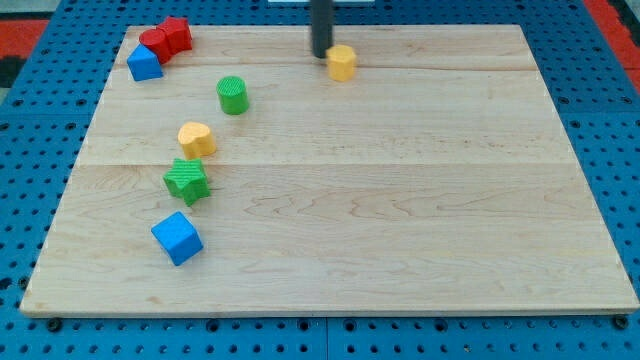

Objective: Slide the yellow heart towards the the yellow hexagon

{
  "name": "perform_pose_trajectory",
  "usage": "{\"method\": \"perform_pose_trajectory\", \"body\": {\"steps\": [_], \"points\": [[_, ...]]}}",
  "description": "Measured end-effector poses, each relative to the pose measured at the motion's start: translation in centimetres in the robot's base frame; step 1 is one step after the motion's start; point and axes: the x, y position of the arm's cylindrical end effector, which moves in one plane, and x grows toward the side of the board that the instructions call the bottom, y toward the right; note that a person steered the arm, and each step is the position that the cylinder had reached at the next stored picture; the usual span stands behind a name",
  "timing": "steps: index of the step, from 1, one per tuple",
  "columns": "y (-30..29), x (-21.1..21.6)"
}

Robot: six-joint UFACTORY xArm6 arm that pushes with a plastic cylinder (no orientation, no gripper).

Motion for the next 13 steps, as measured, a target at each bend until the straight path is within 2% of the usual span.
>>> {"method": "perform_pose_trajectory", "body": {"steps": [1,2,3,4,6,9,10,11,12,13], "points": [[6.0,4.6],[8.7,11.3],[12.7,13.0],[6.5,14.5],[-5.1,12.8],[-9.9,12.7],[-13.4,12.3],[-20.6,12.3],[-23.2,13.0],[-23.2,15.1]]}}
